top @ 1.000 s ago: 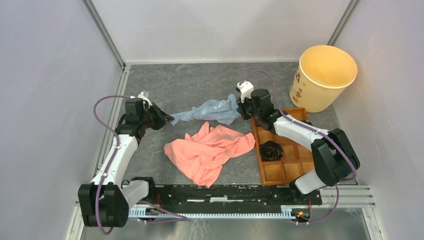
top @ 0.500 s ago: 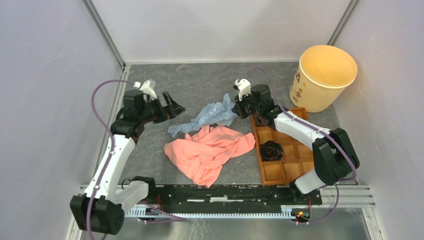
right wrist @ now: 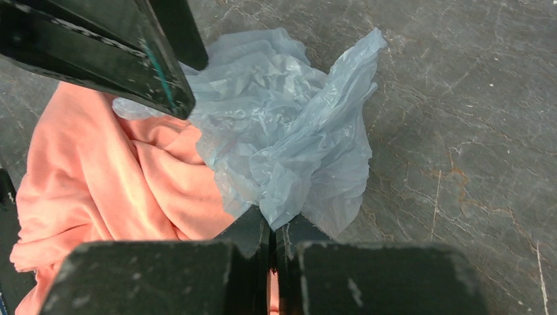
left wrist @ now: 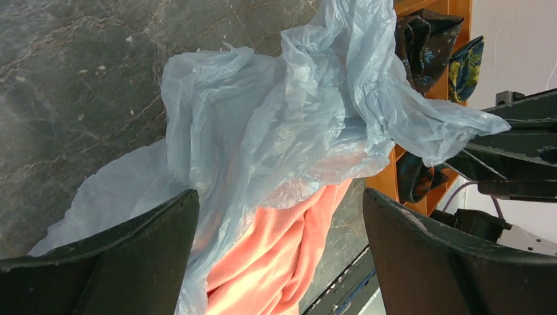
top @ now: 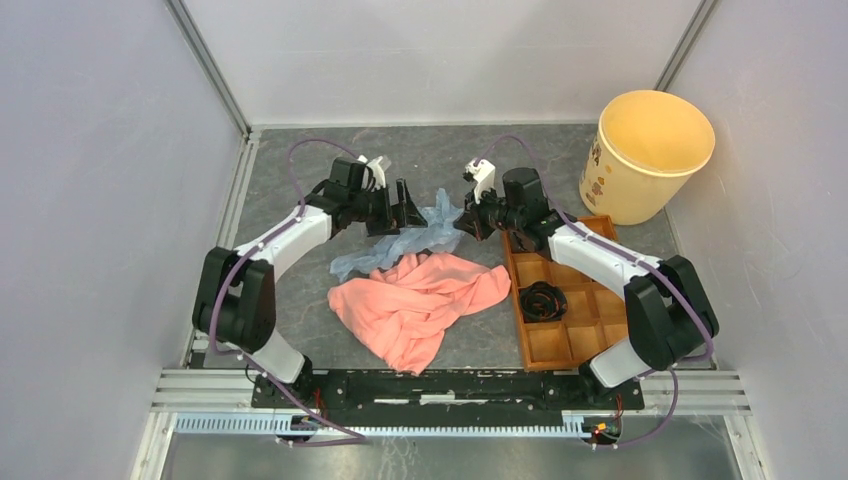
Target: Put the trash bags into the trash bin
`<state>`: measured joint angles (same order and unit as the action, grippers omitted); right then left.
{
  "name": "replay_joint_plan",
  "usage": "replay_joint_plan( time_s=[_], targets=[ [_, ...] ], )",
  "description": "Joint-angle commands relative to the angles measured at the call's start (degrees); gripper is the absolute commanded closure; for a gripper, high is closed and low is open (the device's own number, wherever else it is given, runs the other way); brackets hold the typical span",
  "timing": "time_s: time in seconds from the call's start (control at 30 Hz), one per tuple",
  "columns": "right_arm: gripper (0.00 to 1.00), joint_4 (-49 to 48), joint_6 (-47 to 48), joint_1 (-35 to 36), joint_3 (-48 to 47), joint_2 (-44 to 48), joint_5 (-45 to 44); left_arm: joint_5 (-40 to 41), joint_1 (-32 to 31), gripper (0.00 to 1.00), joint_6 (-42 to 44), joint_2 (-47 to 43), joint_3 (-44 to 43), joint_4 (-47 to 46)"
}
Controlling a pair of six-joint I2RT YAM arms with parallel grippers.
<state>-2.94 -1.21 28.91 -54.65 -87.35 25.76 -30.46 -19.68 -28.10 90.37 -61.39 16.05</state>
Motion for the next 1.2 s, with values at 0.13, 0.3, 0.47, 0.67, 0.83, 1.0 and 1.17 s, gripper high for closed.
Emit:
replay_joint_plan(
  time_s=[0.13, 0.3, 0.47, 0.67, 0.83, 1.0, 1.17],
  targets=[
    [0.99, -4.0, -0.2, -1.0, -1.7, -1.3, 5.4, 0.3, -0.8, 0.16, 0.8, 7.0, -4.5, -2.9],
    [0.99, -4.4, 0.2, -1.2, -1.4, -1.1, 6.3, 4.4, -1.3, 0.27, -0.6, 11.1, -7.2, -2.6],
    [0.99, -5.1, -0.1, -1.5, -1.5, -1.4, 6.5, 5.4, -1.2, 0.6, -3.2, 16.6, -10.8, -2.3],
    [0.99, -2.6, 2.8, -1.7, -1.1, -1.3, 2.2, 8.2, 2.4, 0.98, -3.4, 9.9, -10.9, -0.9],
    [0.98, 0.5, 3.8, -1.8, -2.8, -2.1, -7.2, 5.6, 10.3, 0.98, -2.0, -3.2, -9.9, 1.5],
    [0.9, 2.3, 2.3, -1.6, -7.6, -3.4, -19.1, -2.5, 12.5, 0.98, -1.5, -10.8, -8.4, 1.7],
    [0.69, 2.7, 1.3, -1.5, -14.2, -6.8, -17.2, -11.1, 12.5, 0.98, -8.4, -13.3, -4.5, -7.3]
  ],
)
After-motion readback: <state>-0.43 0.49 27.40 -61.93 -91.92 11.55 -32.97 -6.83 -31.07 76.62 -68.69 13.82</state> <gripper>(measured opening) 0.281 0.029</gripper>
